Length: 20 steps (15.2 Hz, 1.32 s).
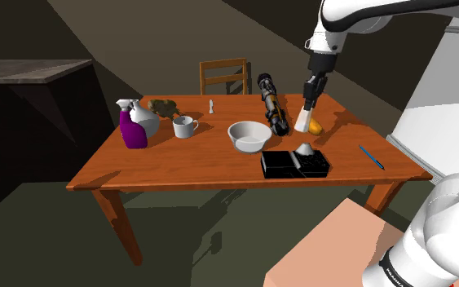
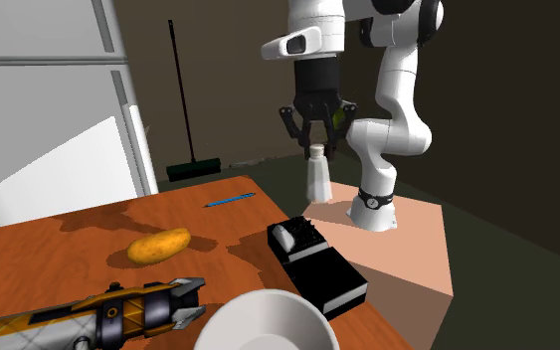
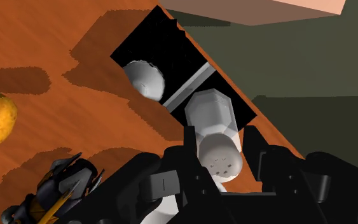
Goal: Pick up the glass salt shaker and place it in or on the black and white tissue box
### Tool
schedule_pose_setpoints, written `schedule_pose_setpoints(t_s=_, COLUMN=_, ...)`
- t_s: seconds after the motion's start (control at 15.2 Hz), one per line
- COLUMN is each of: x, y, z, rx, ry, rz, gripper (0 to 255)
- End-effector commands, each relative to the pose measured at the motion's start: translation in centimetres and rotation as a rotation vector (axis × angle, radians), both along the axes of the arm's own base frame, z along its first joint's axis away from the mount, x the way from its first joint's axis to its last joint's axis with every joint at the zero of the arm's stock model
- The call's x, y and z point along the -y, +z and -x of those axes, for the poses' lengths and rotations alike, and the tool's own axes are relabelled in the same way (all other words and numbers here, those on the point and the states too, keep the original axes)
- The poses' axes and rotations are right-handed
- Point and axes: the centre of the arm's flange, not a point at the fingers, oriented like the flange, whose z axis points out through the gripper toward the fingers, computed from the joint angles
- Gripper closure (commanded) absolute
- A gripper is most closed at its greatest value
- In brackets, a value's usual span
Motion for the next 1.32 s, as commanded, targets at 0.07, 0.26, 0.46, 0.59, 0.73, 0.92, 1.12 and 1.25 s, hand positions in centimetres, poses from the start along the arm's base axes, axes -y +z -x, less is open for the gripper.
schedule_pose_setpoints(t_s=0.07, x=-0.1, y=-1.5, z=-0.1, rx=0.000, ry=-0.001, rz=0.000, gripper=255)
schedule_pose_setpoints(t_s=0.26, x=-0.1, y=-3.1, z=-0.1, rx=0.000, ry=-0.001, rz=0.000, gripper=255)
schedule_pose_setpoints(t_s=0.46, x=-0.1, y=-4.7, z=-0.1, rx=0.000, ry=-0.001, rz=0.000, gripper=255)
schedule_pose_setpoints(t_s=0.59, x=-0.1, y=-5.7, z=-0.1, rx=0.000, ry=-0.001, rz=0.000, gripper=255)
schedule_pose_setpoints(t_s=0.73, x=-0.1, y=-6.8, z=-0.1, rx=0.000, ry=-0.001, rz=0.000, gripper=255)
schedule_pose_setpoints(t_s=0.92, x=-0.1, y=-8.4, z=-0.1, rx=0.000, ry=-0.001, rz=0.000, gripper=255)
schedule_pose_setpoints(t_s=1.12, x=-0.1, y=-9.8, z=-0.1, rx=0.000, ry=-0.001, rz=0.000, gripper=255)
schedule_pose_setpoints(t_s=1.25, x=-0.1, y=-9.8, z=-0.1, rx=0.000, ry=-0.001, rz=0.000, gripper=255)
